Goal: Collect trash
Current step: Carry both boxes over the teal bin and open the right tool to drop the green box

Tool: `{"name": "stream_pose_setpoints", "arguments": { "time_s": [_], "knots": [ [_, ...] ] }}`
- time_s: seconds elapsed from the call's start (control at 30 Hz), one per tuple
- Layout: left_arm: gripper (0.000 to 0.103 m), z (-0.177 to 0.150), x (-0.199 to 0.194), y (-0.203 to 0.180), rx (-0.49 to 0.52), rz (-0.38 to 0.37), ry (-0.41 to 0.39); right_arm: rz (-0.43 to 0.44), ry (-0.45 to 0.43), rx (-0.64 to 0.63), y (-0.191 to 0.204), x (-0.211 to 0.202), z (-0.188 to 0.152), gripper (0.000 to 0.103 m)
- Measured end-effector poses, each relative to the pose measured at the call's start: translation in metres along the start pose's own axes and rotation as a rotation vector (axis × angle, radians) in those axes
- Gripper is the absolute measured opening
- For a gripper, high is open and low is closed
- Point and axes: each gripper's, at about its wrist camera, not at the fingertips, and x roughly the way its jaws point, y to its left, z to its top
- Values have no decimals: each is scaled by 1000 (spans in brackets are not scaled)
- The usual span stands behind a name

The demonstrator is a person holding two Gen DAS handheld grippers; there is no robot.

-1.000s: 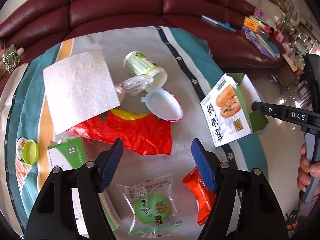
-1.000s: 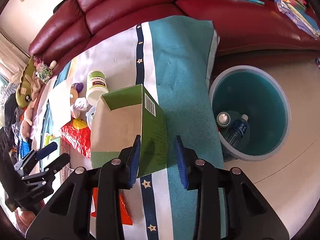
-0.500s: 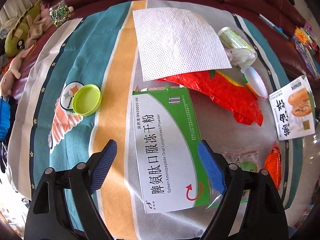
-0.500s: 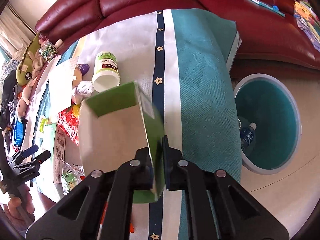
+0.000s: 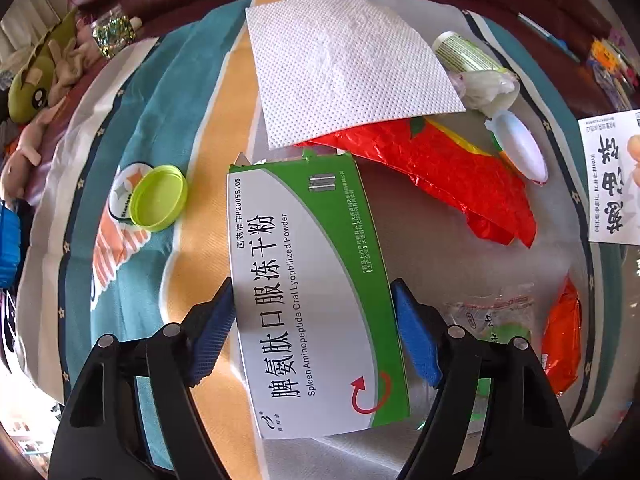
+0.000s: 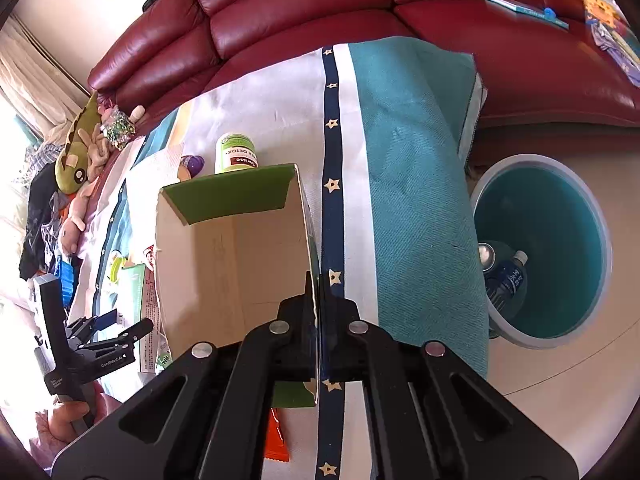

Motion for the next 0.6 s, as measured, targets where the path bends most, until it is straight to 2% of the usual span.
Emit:
{"name": "stream_pose_setpoints", "arguments": {
  "time_s": [0.43, 0.6],
  "knots": [
    [76, 17, -95, 0, -4, -50, -177, 29, -74, 88, -43, -29, -1, 2],
    [76, 34, -114, -45, 82, -128, -218, 22, -104, 125, -66, -43, -3, 2]
  ]
}}
